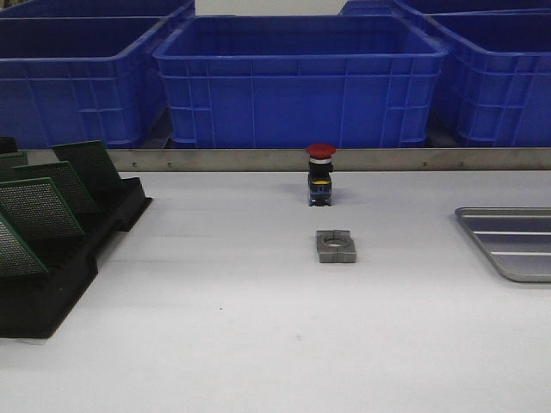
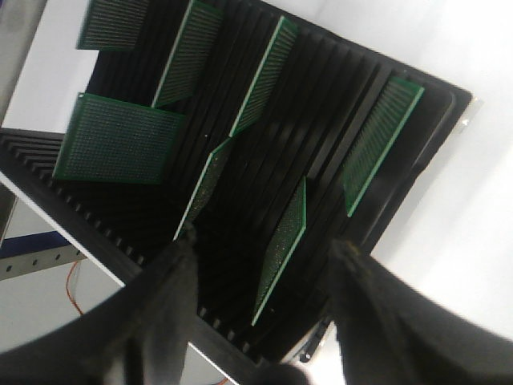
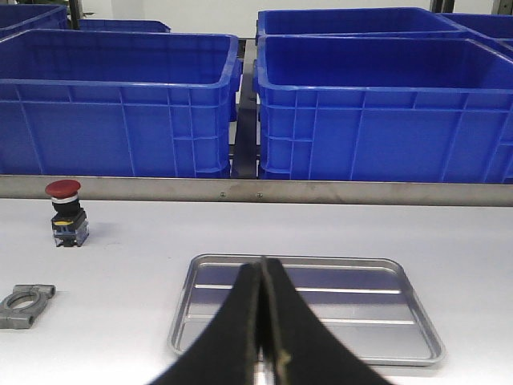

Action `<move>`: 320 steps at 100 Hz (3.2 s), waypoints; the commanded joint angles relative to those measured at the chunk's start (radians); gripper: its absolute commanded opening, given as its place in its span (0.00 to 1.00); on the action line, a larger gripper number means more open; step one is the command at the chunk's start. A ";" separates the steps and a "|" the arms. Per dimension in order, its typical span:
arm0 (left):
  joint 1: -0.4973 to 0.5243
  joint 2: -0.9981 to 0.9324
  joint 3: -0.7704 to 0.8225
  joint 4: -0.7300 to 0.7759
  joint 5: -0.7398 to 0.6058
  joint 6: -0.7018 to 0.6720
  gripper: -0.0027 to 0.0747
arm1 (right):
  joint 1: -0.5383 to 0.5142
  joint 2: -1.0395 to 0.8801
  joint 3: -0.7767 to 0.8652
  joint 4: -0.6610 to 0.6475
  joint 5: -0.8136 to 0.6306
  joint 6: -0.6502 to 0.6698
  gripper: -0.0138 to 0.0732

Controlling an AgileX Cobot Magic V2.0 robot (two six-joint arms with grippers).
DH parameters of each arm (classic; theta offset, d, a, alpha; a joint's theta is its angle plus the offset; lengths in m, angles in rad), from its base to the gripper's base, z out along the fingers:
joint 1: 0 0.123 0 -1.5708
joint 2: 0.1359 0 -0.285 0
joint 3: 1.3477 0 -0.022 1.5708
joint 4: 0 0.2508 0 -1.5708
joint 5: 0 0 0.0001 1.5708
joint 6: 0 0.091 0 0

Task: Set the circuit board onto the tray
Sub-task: 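Reach left gripper into black rack and grasp a green circuit board, then lift the green board up out of the rack with left gripper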

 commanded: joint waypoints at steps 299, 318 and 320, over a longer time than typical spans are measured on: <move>-0.004 0.040 -0.176 -0.754 0.166 0.248 0.01 | 0.003 -0.028 -0.014 -0.005 -0.074 -0.004 0.09; -0.102 0.054 -0.176 -0.784 0.260 0.248 0.01 | 0.003 -0.028 -0.014 -0.005 -0.074 -0.004 0.09; -0.118 0.057 -0.176 -0.784 0.262 0.248 0.01 | 0.003 -0.028 -0.014 -0.005 -0.074 -0.004 0.09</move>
